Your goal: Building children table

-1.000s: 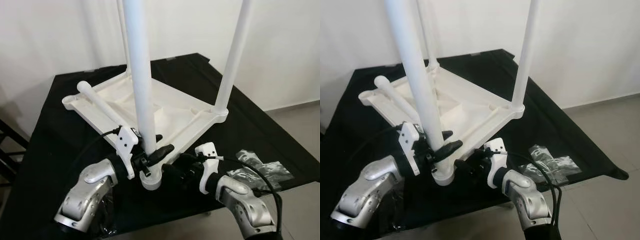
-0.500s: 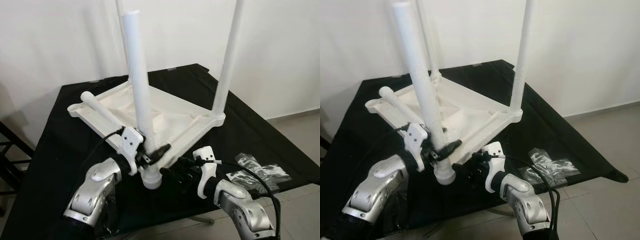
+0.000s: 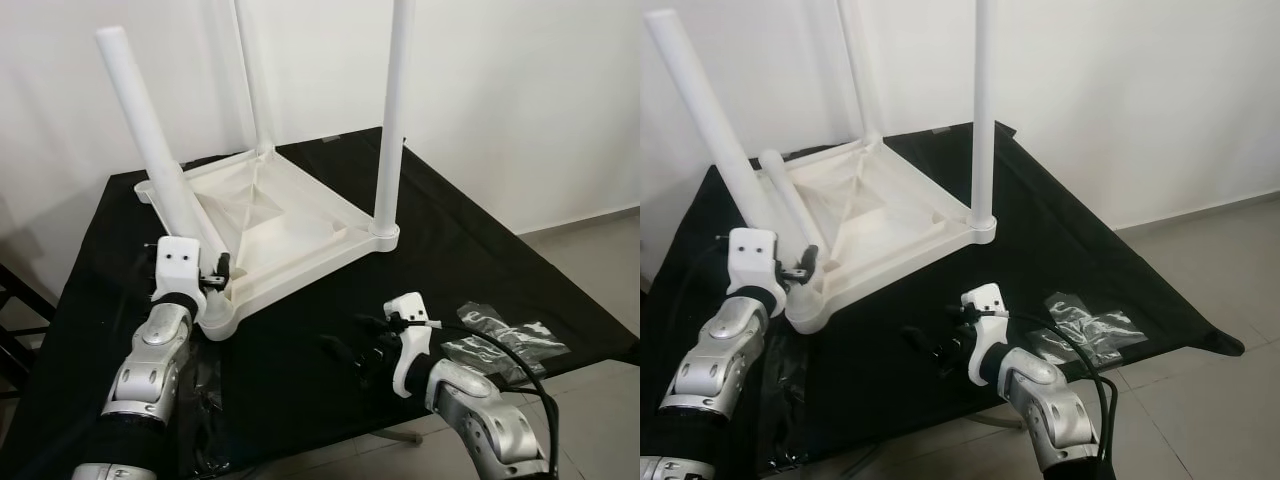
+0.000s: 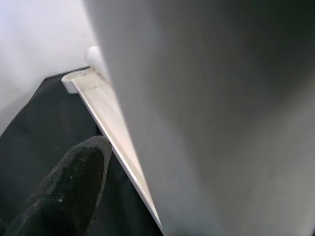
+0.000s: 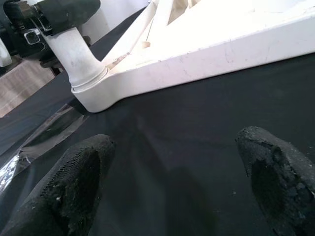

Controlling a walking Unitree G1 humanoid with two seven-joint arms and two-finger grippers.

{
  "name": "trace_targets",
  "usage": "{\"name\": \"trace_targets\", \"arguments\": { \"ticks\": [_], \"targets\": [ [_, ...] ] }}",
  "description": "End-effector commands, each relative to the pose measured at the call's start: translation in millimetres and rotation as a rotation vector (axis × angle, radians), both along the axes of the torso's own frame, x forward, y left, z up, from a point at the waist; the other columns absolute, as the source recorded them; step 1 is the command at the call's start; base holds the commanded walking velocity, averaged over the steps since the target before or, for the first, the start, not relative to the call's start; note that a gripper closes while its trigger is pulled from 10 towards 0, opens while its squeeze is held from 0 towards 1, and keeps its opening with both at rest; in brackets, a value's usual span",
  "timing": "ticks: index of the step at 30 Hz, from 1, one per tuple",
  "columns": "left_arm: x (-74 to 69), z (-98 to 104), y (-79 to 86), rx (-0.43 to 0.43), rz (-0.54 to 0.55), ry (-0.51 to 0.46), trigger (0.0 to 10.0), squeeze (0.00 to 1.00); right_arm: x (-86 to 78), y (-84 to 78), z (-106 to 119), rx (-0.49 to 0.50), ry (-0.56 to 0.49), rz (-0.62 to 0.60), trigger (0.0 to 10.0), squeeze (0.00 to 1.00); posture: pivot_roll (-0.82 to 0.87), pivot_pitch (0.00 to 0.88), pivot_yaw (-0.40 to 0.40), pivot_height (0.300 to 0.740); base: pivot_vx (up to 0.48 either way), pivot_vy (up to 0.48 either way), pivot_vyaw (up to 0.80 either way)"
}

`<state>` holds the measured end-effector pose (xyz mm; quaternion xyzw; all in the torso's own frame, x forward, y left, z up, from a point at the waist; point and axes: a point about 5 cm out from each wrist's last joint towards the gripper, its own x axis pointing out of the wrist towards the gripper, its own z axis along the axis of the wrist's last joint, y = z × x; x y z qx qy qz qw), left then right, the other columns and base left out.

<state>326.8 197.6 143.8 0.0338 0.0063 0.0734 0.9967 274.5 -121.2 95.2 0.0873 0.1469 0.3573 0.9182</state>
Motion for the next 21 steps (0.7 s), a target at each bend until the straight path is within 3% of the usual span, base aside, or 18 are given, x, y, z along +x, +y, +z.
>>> {"name": "trace_targets", "arguments": {
  "ticks": [1, 4, 5, 15, 18, 19, 20, 21],
  "targets": [
    [-3.9, -14, 23.8, -0.038, 0.144, 0.072, 10.0, 0.0, -0.6, 3.8, 1, 0.011, -0.005, 0.016, 10.0, 0.0, -0.12, 0.0, 0.052, 0.74, 0.0, 0.0, 0.0],
    [-4.4, -16, 24.3, -0.055, 0.167, 0.073, 10.0, 0.0, -0.4, 3.5, 1, 0.011, -0.005, 0.016, 10.0, 0.0, -0.12, 0.0, 0.049, 0.74, 0.0, 0.0, 0.0],
    [-3.8, -15, 22.6, -0.068, 0.175, 0.062, 0.0, 0.0, -0.1, 3.2, 2, 0.011, -0.005, 0.016, 10.0, 0.0, -0.12, 0.0, 0.048, 0.74, 0.0, 0.0, 0.0],
    [-2.9, -11, 16.3, -0.087, 0.17, 0.029, 0.0, 0.0, 0.1, 3.1, 2, 0.01, -0.007, 0.015, 10.0, 0.0, -0.12, 0.0, 0.048, 0.74, 0.0, 0.0, 0.0],
    [-1.5, -7, 12.6, -0.093, 0.121, -0.008, 0.0, 0.0, 0.4, 2.8, 2, 0.011, -0.006, 0.015, 10.0, 0.0, -0.12, 0.0, 0.047, 0.74, 0.0, 0.0, 0.0],
    [0.6, 3, -5.1, -0.113, -0.067, -0.085, 0.0, 0.0, 0.5, 2.7, 2, 0.011, -0.006, 0.015, 10.0, 0.0, -0.12, 0.0, 0.047, 0.74, 0.0, 0.0, 0.0],
    [0.6, 3, -5.1, -0.113, -0.067, -0.085, 0.0, 0.0, 0.5, 2.7, 2, 0.011, -0.006, 0.015, 10.0, 0.0, -0.12, 0.0, 0.047, 0.74, 0.0, 0.0, 0.0],
    [-0.1, 10, -19.8, -0.127, -0.212, -0.133, 0.0, 0.0, 0.5, 2.6, 2, 0.011, -0.006, 0.015, 10.0, 0.0, -0.12, 0.0, 0.047, 0.74, 0.0, 0.0, 0.0]
  ]
}}
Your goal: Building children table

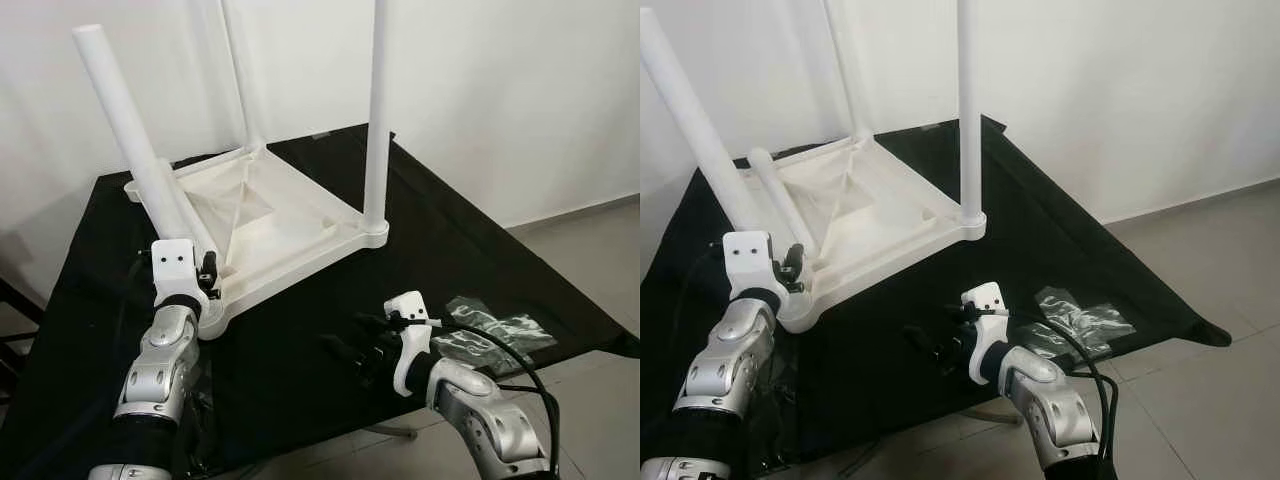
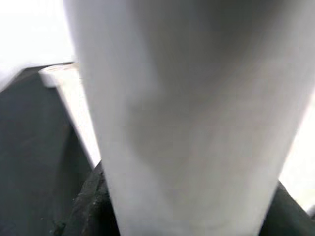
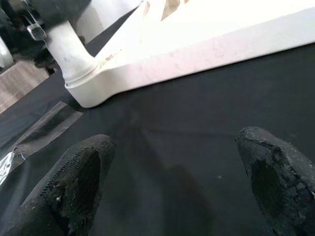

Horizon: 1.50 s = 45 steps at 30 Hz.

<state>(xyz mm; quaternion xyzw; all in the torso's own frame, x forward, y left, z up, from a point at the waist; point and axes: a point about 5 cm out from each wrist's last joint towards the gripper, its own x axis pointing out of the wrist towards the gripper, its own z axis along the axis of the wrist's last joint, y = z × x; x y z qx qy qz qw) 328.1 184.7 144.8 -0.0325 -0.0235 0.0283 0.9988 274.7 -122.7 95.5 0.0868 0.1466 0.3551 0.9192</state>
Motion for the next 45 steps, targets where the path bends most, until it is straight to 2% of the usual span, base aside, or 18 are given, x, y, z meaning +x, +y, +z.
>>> {"name": "trace_targets", "arguments": {
  "ticks": [1, 3, 4, 5, 7, 12, 19, 20, 21, 22, 25, 26, 31, 32, 34, 35, 39, 45],
  "targets": [
    [-1.5, 9, -6.8, 0.002, -0.115, -0.075, 0.0, 0.0, 0.2, 4.2, 2, 0.013, -0.005, 0.02, 10.0, 0.0, -0.12, 0.0, 0.047, 0.74, 0.0, 0.0, 0.0],
    [-28.1, 24, -59.7, -0.027, -0.635, -0.188, 0.0, 0.0, 0.4, 3.9, 2, 0.012, -0.004, 0.02, 10.0, 0.0, -0.12, 0.0, 0.041, 0.74, 0.0, 0.0, 0.0],
    [-40.5, 26, -74.4, -0.036, -0.786, -0.207, 0.0, 0.0, 0.6, 3.8, 2, 0.012, -0.004, 0.02, 10.0, 0.0, -0.12, 0.0, 0.042, 0.74, 0.0, 0.0, 0.0],
    [-40.5, 26, -74.4, -0.036, -0.786, -0.207, 0.0, 0.0, 0.6, 3.8, 2, 0.012, -0.004, 0.02, 10.0, 0.0, -0.12, 0.0, 0.042, 0.74, 0.0, 0.0, 0.0],
    [-57.0, 19, -96.0, -0.034, -0.968, -0.186, 0.0, 0.0, 0.7, 3.9, 2, 0.012, -0.004, 0.02, 10.0, 0.0, -0.12, 0.0, 0.044, 0.74, 0.0, 0.0, 0.0],
    [-62.7, 12, -106.8, -0.034, -1.036, -0.161, 0.0, 0.0, 0.8, 4.1, 2, 0.011, -0.006, 0.02, 10.0, 0.0, -0.13, 0.0, 0.046, 0.74, 0.0, 0.0, 0.0],
    [-55.9, 12, -100.3, 0.002, -0.995, -0.179, 0.0, 0.0, 1.3, 4.2, 3, 0.013, -0.005, 0.019, 10.0, 0.0, -0.12, 0.0, 0.045, 0.74, 0.0, 0.0, 0.0],
    [-53.3, 11, -97.6, 0.012, -0.957, -0.17, 5.9, 0.0, 1.2, 4.3, 3, 0.014, -0.005, 0.02, 10.0, 0.0, -0.12, 0.0, 0.045, 0.74, 0.0, 0.0, 0.0],
    [-53.3, 11, -97.6, 0.012, -0.957, -0.17, 5.9, 0.0, 1.2, 4.3, 3, 0.014, -0.005, 0.02, 10.0, 0.0, -0.12, 0.0, 0.045, 0.74, 0.0, 0.0, 0.0],
    [-49.4, 9, -94.5, 0.031, -0.912, -0.157, 10.0, 0.0, 1.2, 4.3, 3, 0.015, -0.005, 0.019, 10.0, 0.0, -0.12, 0.0, 0.047, 0.74, 0.0, 0.0, 0.0],
    [-41.0, 7, -87.0, 0.035, -0.815, -0.143, 10.0, 0.0, 1.2, 4.5, 3, 0.016, -0.004, 0.019, 10.0, 0.0, -0.12, 0.0, 0.047, 0.74, 0.0, 0.0, 0.0],
    [-34.4, 6, -79.4, 0.021, -0.733, -0.132, 10.0, 1.0, 1.1, 4.6, 2, 0.016, -0.004, 0.019, 10.0, 0.0, -0.12, 0.0, 0.047, 0.74, 0.0, 0.0, 0.0],
    [-18.6, 3, -54.2, 0.025, -0.481, -0.102, 10.0, 1.0, 0.7, 4.9, 2, 0.017, -0.004, 0.02, 10.0, 0.0, -0.12, 0.0, 0.047, 0.74, 0.0, 0.0, 0.0],
    [-10.3, 0, -27.5, 0.018, -0.251, -0.068, 10.0, 0.9, 0.3, 5.0, 2, 0.017, -0.003, 0.02, 10.0, 0.0, -0.12, 0.0, 0.048, 0.74, 0.0, 0.0, 0.0],
    [-9.0, -1, -18.5, 0.008, -0.18, -0.057, 10.0, 0.9, 0.2, 5.0, 2, 0.017, -0.003, 0.02, 10.0, 0.0, -0.12, 0.0, 0.048, 0.74, 0.0, 0.0, 0.0],
    [-8.9, -3, -4.7, 0.008, -0.079, -0.037, 10.0, 0.0, 0.2, 5.0, 2, 0.016, -0.003, 0.02, 10.0, 0.0, -0.12, 0.0, 0.048, 0.74, 0.0, 0.0, 0.0],
    [-15.2, -11, 26.2, 0.012, 0.147, 0.03, 10.0, 0.0, -0.2, 4.8, 1, 0.017, -0.002, 0.02, 10.0, 0.0, -0.12, 0.0, 0.048, 0.74, 0.0, 0.0, 0.0],
    [-21.0, -14, 35.7, -0.019, 0.245, 0.048, 10.0, 0.0, 0.3, 4.6, 1, 0.018, -0.001, 0.02, 10.0, 0.0, -0.11, 0.0, 0.047, 0.74, 0.0, 0.0, 0.0]
  ]
}}
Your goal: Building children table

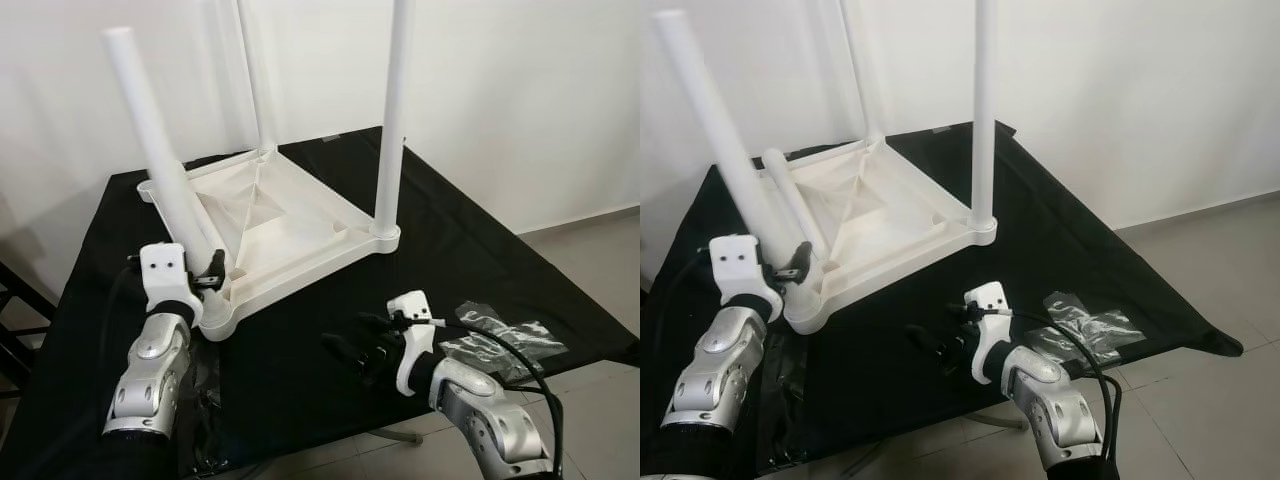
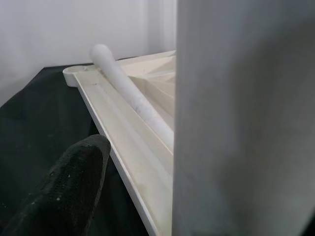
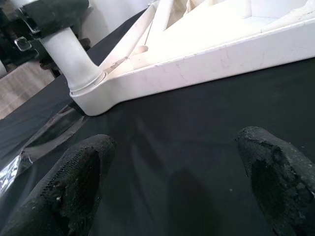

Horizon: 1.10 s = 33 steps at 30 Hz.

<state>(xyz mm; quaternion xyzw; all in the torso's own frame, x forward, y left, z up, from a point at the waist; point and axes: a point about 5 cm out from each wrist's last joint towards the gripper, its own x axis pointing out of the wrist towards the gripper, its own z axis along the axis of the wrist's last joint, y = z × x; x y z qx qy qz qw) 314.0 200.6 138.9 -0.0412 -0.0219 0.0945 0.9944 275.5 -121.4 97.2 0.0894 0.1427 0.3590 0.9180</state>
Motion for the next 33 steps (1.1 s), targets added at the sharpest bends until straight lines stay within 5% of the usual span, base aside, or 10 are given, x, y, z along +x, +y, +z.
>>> {"name": "trace_targets", "arguments": {
  "ticks": [1, 6, 7, 8, 15, 20, 21, 22, 26, 33],
  "targets": [
    [-6.9, -8, 19.7, -0.001, 0.113, 0.042, 10.0, 0.0, -0.5, 3.2, 0, 0.009, 0.005, 0.013, 10.0, 0.0, -0.11, 0.0, 0.047, 0.74, 0.0, 0.0, 0.0],
    [-8.0, -9, 19.1, -0.017, 0.164, 0.052, 10.0, 0.0, -0.4, 3.3, -1, 0.01, 0.006, 0.014, 10.0, 0.0, -0.12, 0.0, 0.05, 0.74, 0.0, 0.0, 0.0],
    [-5.9, -11, 13.7, -0.029, 0.182, 0.056, 8.1, 0.0, -0.3, 3.5, -1, 0.01, 0.006, 0.014, 10.0, 0.0, -0.12, 0.0, 0.053, 0.74, 0.0, 0.0, 0.0],
    [-4.3, -10, 10.4, -0.035, 0.169, 0.045, 0.0, 0.0, -0.3, 3.7, -1, 0.011, 0.005, 0.013, 10.0, 0.0, -0.12, 0.0, 0.055, 0.74, 0.0, 0.0, 0.0],
    [-1.5, -4, 4.1, -0.063, 0.125, 0.001, 0.0, 0.0, -0.3, 3.7, 0, 0.012, 0.004, 0.013, 10.0, 0.0, -0.12, 0.0, 0.056, 0.74, 0.0, 0.0, 0.0],
    [-5.4, 31, -36.9, -0.109, -0.352, -0.264, 0.0, 0.0, 0.1, 3.7, 0, 0.014, 0.005, 0.013, 10.0, 0.0, -0.12, 0.0, 0.053, 0.74, 0.0, 0.0, 0.0],
    [-20.0, 42, -62.4, -0.108, -0.644, -0.313, 0.0, 0.0, 0.0, 3.6, 0, 0.015, 0.006, 0.013, 10.0, 0.0, -0.12, 0.0, 0.05, 0.74, 0.0, 0.0, 0.0],
    [-20.0, 42, -62.4, -0.108, -0.644, -0.313, 0.0, 0.0, 0.0, 3.6, 0, 0.015, 0.006, 0.013, 10.0, 0.0, -0.12, 0.0, 0.05, 0.74, 0.0, 0.0, 0.0],
    [-55.0, 42, -109.6, -0.058, -1.179, -0.265, 0.0, 0.0, 0.5, 3.0, 0, 0.014, 0.007, 0.014, 10.0, 0.0, -0.11, 0.0, 0.044, 0.74, 0.0, 0.0, 0.0],
    [-43.3, 26, -113.9, 0.01, -1.173, -0.203, 0.0, 0.0, 0.2, 2.1, 0, 0.009, 0.005, 0.014, 10.0, 0.0, -0.13, 0.0, 0.046, 0.74, 0.0, 0.0, 0.0]
  ]
}}
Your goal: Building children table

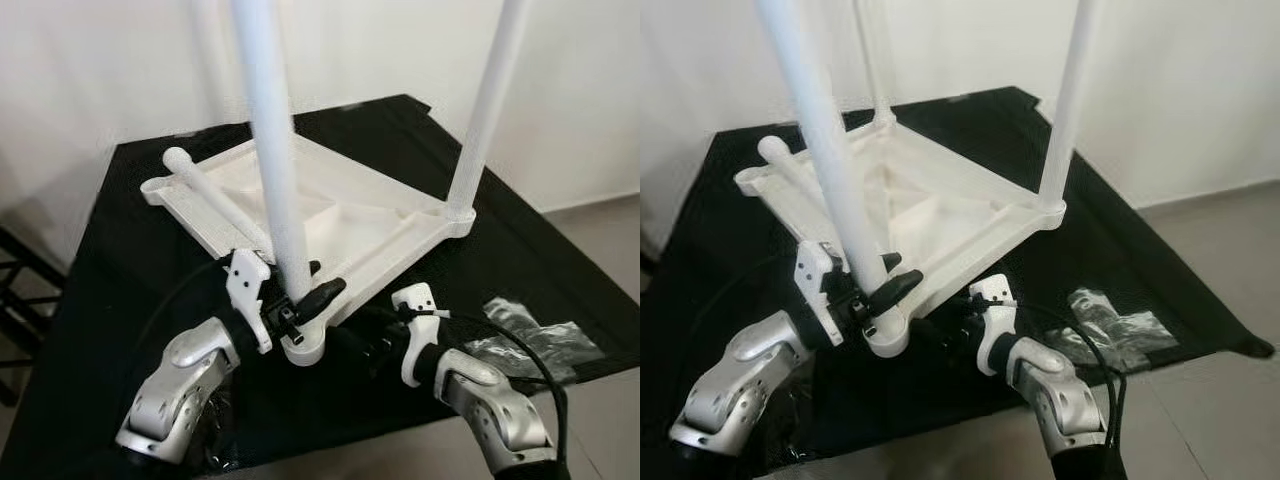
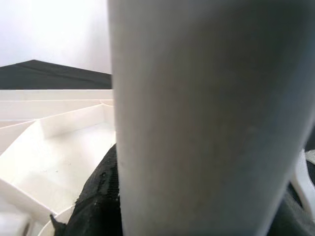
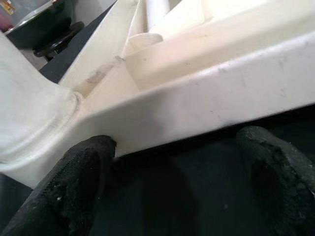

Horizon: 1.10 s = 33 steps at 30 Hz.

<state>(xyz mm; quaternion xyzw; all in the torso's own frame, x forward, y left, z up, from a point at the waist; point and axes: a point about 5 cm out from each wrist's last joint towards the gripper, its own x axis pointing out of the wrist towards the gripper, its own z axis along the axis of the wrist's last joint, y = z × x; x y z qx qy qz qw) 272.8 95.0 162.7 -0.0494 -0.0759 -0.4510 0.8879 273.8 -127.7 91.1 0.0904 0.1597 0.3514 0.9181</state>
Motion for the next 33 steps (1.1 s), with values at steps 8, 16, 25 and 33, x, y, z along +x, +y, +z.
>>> {"name": "trace_targets", "arguments": {
  "ticks": [8, 16, 25, 33],
  "targets": [
    [5.3, -3, -1.9, 0.004, 0.028, -0.041, 0.0, 0.0, 1.7, 7.4, 7, 0.02, -0.027, 0.026, 10.0, 0.0, -0.12, 0.0, 0.041, 0.74, 0.0, 0.0, 0.0],
    [42.8, -14, 38.6, 0.122, 0.555, 0.019, 10.0, 1.0, 1.8, 8.2, 7, 0.021, -0.027, 0.027, 10.0, 0.0, -0.12, 0.0, 0.043, 0.74, 0.0, 0.0, 0.0],
    [50.1, -20, 126.8, 0.132, 1.257, 0.141, 10.0, 0.0, 1.3, 8.7, 7, 0.025, -0.025, 0.027, 10.0, 0.0, -0.12, 0.0, 0.044, 0.74, 0.0, 0.0, 0.0],
    [44.7, -27, 142.7, 0.087, 1.392, 0.191, 10.0, 0.0, 1.5, 8.2, 6, 0.024, -0.024, 0.027, 10.0, 0.0, -0.12, 0.0, 0.042, 0.74, 0.0, 0.0, 0.0]
  ]
}}
